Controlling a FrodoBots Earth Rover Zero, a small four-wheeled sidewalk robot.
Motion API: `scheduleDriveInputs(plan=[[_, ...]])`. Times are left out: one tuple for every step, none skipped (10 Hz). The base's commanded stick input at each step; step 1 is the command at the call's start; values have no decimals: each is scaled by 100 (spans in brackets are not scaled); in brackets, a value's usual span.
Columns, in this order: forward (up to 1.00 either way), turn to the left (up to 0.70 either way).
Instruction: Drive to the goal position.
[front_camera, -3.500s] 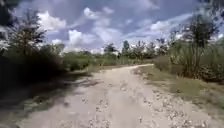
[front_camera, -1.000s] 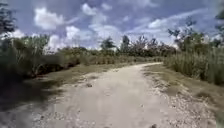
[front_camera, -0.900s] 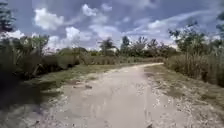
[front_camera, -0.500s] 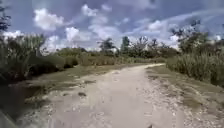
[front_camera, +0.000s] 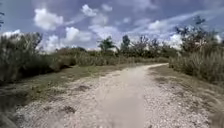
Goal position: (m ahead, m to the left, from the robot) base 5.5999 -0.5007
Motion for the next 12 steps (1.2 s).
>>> scheduleDriveInputs(plan=[[85,0],[85,0],[85,0],[85,0],[85,0],[85,0],[85,0],[85,0],[85,0],[85,0],[85,-13],[85,-27]])
